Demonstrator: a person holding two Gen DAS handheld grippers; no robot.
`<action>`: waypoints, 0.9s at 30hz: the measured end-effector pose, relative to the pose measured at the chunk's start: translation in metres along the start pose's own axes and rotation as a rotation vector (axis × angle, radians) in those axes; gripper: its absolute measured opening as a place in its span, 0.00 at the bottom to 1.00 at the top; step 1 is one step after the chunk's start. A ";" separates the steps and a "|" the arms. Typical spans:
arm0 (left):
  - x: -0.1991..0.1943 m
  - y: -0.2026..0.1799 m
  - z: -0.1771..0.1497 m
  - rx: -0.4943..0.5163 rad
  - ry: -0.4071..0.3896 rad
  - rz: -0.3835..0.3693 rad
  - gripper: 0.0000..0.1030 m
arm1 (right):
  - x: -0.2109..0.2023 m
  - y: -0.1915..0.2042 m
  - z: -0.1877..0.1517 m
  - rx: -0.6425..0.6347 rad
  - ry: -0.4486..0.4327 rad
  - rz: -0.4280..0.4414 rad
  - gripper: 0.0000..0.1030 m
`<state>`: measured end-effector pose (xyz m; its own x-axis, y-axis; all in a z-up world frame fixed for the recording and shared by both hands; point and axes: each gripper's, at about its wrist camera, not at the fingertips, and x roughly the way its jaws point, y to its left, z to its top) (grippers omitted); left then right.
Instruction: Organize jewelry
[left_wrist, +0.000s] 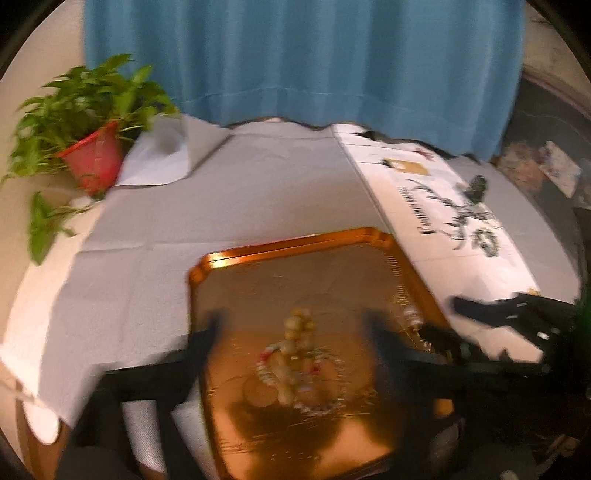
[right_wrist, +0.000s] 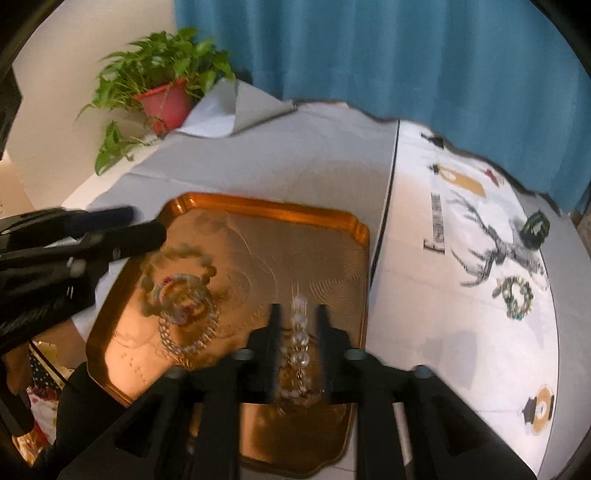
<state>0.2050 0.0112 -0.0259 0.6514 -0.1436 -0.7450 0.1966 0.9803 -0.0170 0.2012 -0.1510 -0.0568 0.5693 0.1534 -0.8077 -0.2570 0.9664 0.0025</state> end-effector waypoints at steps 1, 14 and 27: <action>-0.005 0.000 -0.002 -0.001 -0.025 0.019 0.98 | -0.003 -0.002 -0.003 0.005 -0.006 0.001 0.69; -0.099 -0.032 -0.093 0.023 -0.003 0.062 0.99 | -0.114 0.022 -0.100 -0.024 -0.065 -0.068 0.74; -0.204 -0.071 -0.133 0.031 -0.179 0.062 0.99 | -0.231 0.037 -0.165 -0.011 -0.239 -0.135 0.74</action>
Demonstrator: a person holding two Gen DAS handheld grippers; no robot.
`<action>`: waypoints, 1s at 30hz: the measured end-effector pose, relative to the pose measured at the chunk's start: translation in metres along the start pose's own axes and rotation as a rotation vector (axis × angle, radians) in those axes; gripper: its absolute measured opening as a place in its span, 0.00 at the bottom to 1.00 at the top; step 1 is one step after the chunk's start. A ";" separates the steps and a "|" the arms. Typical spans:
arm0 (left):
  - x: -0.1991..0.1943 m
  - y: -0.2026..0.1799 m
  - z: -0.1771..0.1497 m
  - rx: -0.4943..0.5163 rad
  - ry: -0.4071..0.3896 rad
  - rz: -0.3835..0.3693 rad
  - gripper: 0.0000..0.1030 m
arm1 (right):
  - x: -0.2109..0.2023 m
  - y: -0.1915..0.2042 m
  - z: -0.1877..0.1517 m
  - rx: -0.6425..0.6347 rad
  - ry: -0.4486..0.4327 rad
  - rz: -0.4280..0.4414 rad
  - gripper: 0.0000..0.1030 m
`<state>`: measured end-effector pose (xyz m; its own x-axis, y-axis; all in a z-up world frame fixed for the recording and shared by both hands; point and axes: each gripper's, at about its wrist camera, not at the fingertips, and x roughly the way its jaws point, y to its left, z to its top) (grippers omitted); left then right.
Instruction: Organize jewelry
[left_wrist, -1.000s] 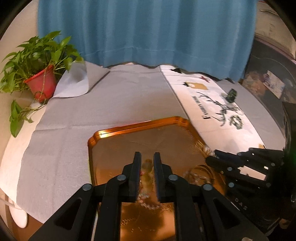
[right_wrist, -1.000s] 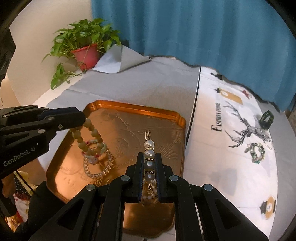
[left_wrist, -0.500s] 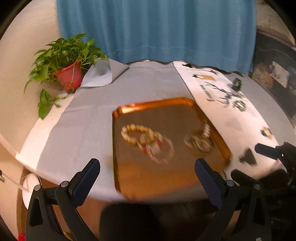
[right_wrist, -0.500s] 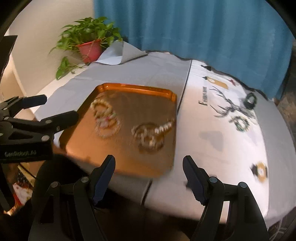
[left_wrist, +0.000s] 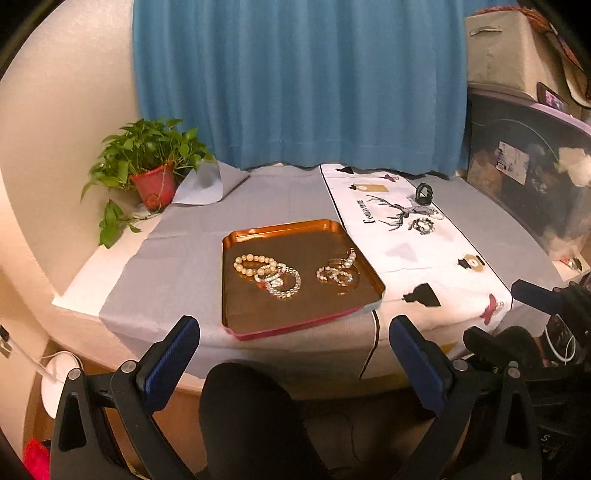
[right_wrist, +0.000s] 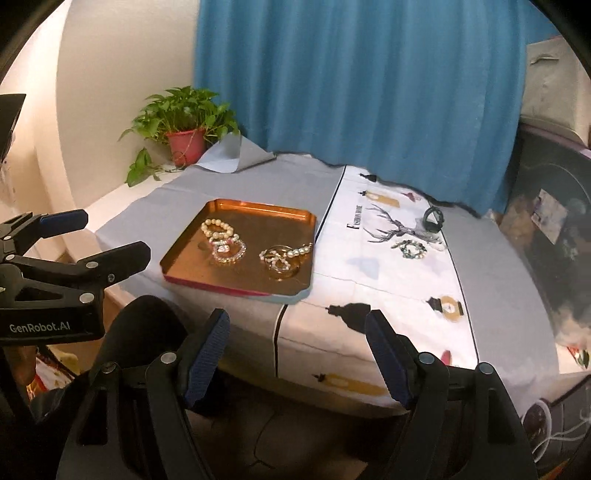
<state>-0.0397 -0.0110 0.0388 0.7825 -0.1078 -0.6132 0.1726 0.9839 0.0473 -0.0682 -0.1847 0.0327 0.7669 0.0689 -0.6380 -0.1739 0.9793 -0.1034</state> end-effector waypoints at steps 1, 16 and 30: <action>-0.004 -0.002 -0.003 0.005 -0.002 0.003 0.99 | -0.002 0.001 -0.003 0.005 0.001 0.003 0.74; -0.014 -0.017 -0.011 0.025 0.005 -0.001 0.99 | -0.012 -0.006 -0.017 0.034 0.009 0.013 0.74; -0.001 -0.025 -0.010 0.050 0.034 0.010 0.99 | 0.000 -0.017 -0.019 0.058 0.033 0.021 0.74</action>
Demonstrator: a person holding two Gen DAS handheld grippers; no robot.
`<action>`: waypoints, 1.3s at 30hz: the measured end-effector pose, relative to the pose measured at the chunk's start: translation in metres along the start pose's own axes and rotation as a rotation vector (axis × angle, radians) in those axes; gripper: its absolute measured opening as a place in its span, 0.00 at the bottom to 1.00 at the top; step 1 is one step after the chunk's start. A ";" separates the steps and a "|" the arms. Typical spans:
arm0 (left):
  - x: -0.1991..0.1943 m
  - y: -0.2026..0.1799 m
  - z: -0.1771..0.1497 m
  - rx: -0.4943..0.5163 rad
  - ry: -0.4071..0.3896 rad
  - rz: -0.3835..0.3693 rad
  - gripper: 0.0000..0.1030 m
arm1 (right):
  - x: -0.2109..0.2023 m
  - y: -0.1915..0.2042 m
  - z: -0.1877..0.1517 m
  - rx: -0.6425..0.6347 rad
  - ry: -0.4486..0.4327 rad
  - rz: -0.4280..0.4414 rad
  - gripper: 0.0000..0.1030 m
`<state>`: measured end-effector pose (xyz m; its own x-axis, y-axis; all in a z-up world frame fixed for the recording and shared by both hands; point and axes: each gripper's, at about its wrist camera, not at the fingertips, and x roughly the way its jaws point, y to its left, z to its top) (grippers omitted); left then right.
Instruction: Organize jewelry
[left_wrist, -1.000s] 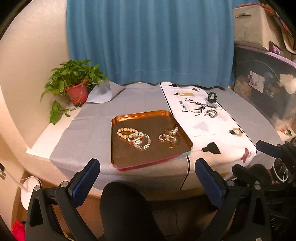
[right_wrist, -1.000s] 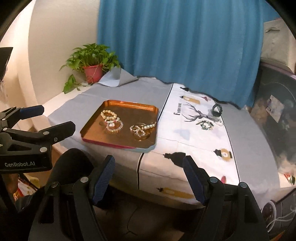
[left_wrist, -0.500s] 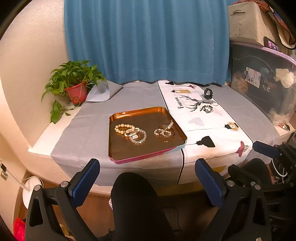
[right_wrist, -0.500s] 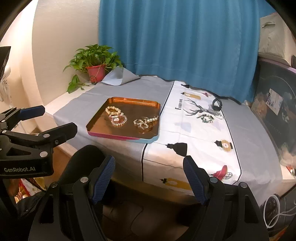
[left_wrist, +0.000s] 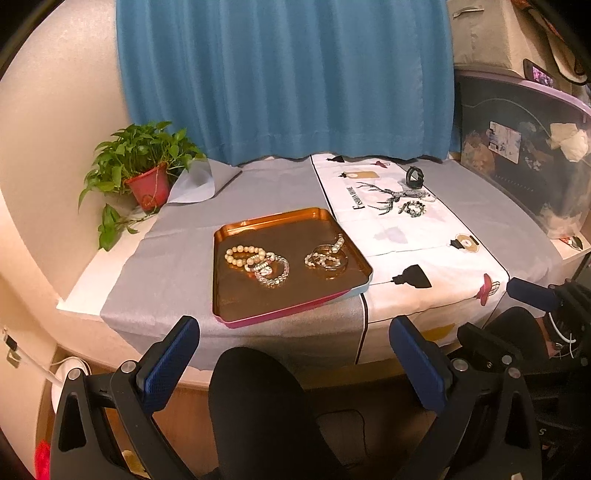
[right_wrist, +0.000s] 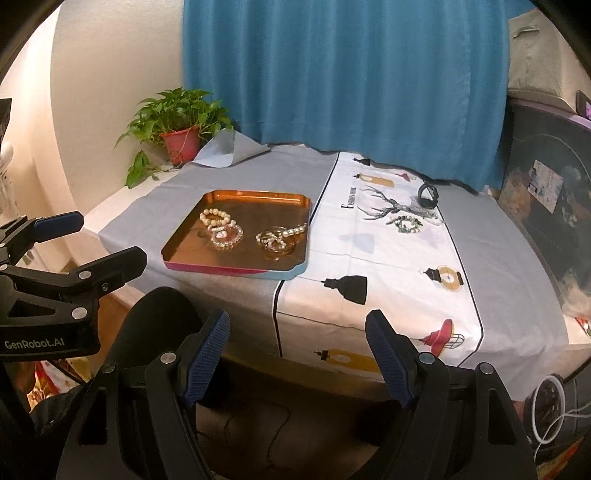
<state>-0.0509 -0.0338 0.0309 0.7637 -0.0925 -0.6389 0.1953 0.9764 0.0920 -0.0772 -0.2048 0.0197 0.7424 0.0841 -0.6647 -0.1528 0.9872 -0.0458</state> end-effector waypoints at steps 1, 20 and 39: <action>0.001 0.000 0.000 -0.001 0.003 -0.001 0.99 | 0.001 0.000 0.000 0.001 0.002 0.000 0.74; 0.057 -0.008 0.013 0.007 0.118 -0.024 0.99 | 0.046 -0.079 0.004 0.151 0.060 -0.102 0.74; 0.162 -0.031 0.072 0.058 0.198 -0.018 0.99 | 0.243 -0.245 0.088 0.415 0.119 -0.134 0.74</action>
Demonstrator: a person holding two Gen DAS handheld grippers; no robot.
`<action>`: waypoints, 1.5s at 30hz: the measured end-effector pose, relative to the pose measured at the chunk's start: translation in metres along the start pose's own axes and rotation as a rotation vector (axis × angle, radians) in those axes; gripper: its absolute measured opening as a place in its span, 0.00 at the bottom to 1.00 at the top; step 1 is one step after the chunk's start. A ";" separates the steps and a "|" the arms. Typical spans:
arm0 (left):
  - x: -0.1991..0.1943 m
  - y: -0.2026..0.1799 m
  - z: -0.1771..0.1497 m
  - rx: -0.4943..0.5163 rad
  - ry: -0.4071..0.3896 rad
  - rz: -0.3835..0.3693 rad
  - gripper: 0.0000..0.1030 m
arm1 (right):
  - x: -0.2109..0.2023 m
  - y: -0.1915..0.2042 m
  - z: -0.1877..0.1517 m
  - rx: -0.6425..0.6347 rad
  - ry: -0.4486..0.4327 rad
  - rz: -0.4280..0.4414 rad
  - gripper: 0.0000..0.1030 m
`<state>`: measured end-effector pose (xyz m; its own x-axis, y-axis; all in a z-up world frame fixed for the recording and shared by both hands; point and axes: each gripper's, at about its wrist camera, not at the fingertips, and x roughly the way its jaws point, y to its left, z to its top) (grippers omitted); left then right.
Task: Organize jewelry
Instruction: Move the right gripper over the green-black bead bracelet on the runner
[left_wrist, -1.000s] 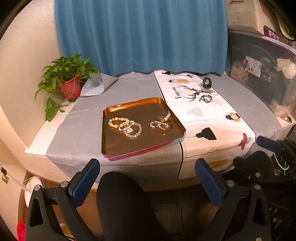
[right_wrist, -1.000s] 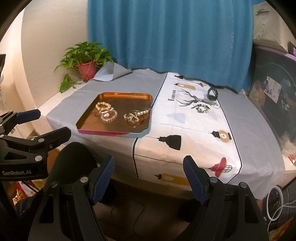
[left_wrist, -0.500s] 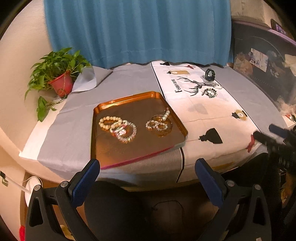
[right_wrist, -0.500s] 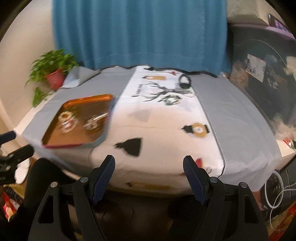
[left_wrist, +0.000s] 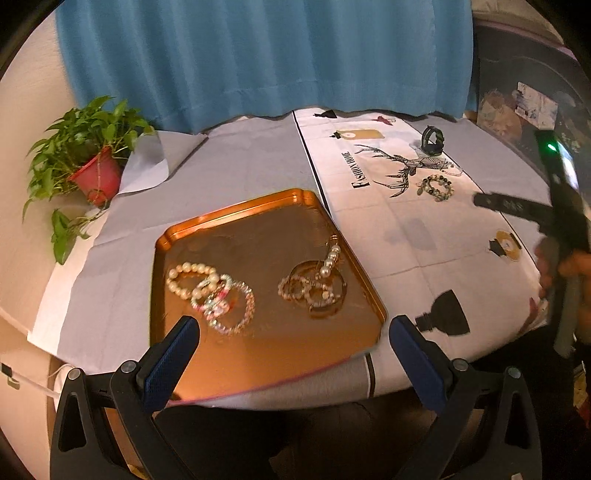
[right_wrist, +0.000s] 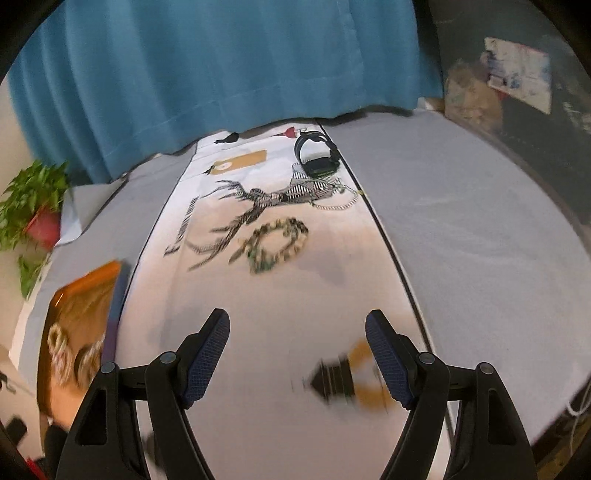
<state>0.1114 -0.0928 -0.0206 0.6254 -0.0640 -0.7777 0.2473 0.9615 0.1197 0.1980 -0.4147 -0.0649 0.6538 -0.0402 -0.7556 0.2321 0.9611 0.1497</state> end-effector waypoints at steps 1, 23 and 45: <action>0.003 0.000 0.002 0.001 0.003 0.000 0.99 | 0.009 0.003 0.005 0.002 -0.002 -0.009 0.74; 0.030 0.001 0.001 0.001 0.045 -0.026 0.99 | 0.039 -0.012 0.005 0.003 0.014 -0.134 0.80; 0.032 -0.019 0.016 0.045 0.040 -0.040 0.99 | 0.041 -0.028 -0.007 -0.056 0.031 -0.125 0.82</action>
<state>0.1388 -0.1173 -0.0381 0.5843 -0.0904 -0.8065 0.3052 0.9453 0.1151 0.2139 -0.4413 -0.1046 0.5996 -0.1535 -0.7854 0.2695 0.9628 0.0176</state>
